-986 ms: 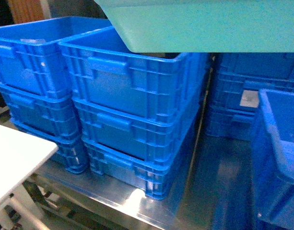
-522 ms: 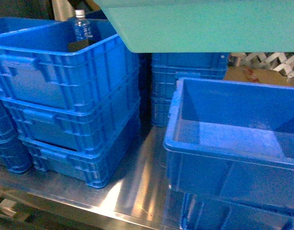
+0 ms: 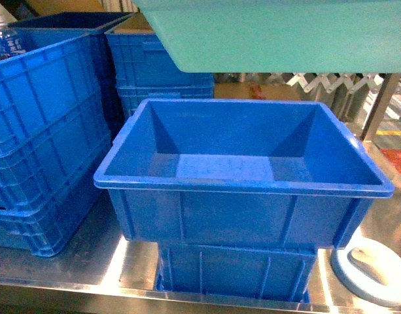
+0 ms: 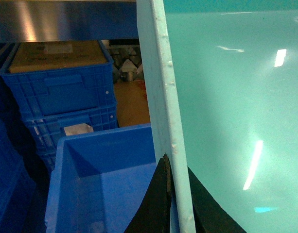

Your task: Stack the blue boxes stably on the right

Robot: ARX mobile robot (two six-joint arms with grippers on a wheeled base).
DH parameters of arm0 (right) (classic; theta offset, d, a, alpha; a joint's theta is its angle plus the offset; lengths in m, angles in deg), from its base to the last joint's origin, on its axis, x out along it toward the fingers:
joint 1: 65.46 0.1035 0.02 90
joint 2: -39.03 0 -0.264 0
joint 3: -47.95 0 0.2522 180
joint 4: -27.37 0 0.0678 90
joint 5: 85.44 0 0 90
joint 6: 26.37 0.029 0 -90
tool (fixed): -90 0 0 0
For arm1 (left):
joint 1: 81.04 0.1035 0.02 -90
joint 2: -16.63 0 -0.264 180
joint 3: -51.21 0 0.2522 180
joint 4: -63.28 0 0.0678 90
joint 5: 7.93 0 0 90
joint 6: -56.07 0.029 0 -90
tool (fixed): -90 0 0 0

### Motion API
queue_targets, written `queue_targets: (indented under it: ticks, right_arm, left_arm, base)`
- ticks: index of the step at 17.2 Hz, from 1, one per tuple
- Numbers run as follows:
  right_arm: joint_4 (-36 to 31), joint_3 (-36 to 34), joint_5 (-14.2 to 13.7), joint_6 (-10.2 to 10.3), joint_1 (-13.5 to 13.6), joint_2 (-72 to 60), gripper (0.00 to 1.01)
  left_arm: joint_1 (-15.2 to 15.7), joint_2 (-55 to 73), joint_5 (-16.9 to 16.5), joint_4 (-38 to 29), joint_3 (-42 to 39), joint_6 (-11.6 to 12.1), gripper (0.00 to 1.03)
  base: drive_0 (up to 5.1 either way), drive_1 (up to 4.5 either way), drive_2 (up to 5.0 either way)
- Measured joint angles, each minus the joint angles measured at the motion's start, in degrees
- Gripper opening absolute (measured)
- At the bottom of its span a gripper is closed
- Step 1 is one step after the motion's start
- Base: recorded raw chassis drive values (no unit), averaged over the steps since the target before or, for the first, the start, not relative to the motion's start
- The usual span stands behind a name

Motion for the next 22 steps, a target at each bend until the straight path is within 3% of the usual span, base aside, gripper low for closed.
queue_targets:
  ticks: [6,15,22]
  right_arm:
    - [0.1,0.0,0.0,0.0,0.2,0.0,0.07]
    - [-0.1,0.0,0.0,0.0,0.2,0.3,0.07]
    - [0.2,0.0,-0.2,0.2,0.5,-0.3,0.07]
  left_arm:
    - [0.0,0.0,-0.1,0.0,0.0,0.0,0.02]
    - [0.2,-0.1,-0.1,-0.1,-0.1,0.0,0.02]
    - [0.3,0.0,0.0,0.4,-0.3,0.0,0.02]
  base:
    - [-1.0,-1.0,-1.0]
    - [0.7,4.72,-3.3]
    - [0.0,1.04,-1.1]
